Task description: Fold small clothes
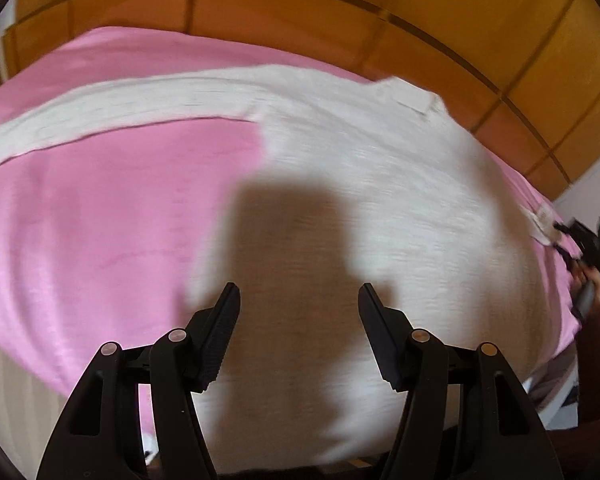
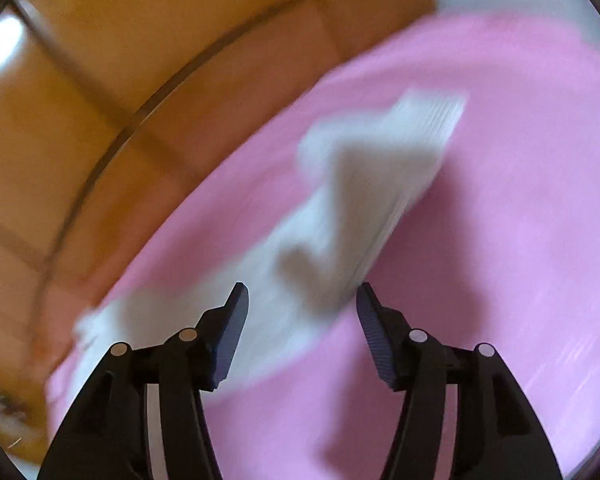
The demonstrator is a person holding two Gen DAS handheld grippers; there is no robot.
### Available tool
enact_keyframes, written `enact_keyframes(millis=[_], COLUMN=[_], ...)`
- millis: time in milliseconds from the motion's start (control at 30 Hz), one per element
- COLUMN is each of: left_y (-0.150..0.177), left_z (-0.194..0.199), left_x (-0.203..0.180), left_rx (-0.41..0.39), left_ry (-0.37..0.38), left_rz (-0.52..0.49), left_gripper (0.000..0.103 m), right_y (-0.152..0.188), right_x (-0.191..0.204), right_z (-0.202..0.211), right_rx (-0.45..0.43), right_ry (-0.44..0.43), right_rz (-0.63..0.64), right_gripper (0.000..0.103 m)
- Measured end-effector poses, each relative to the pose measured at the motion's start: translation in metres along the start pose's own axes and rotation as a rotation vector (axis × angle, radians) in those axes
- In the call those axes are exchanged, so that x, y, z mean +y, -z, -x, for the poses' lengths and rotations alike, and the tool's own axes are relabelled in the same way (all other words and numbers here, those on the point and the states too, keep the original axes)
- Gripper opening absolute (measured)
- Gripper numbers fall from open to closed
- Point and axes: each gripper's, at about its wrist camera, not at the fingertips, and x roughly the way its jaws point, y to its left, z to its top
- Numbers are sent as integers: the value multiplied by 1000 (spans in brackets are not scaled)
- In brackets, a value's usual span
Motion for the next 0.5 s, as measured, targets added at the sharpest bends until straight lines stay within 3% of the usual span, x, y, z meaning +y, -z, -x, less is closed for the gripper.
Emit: enact_keyframes(millis=[133, 267, 367, 467, 500], left_y=[10, 28, 37, 40, 40], left_z=[6, 3, 1, -2, -2], left_x=[33, 53, 54, 50, 50], left_rx=[14, 57, 56, 45, 44], left_ry=[-24, 17, 69, 86, 97], left_rz=[59, 93, 87, 60, 55], left_gripper=[60, 60, 60, 58, 33], right_y=[80, 160, 204, 224, 222], right_x=[14, 30, 45, 63, 69], right_z=[2, 16, 26, 30, 30], right_rx=[265, 449, 532, 514, 510], right_ry=[-251, -372, -400, -332, -308], right_rz=[29, 70, 122, 224, 244], right_gripper=[62, 62, 56, 21, 9])
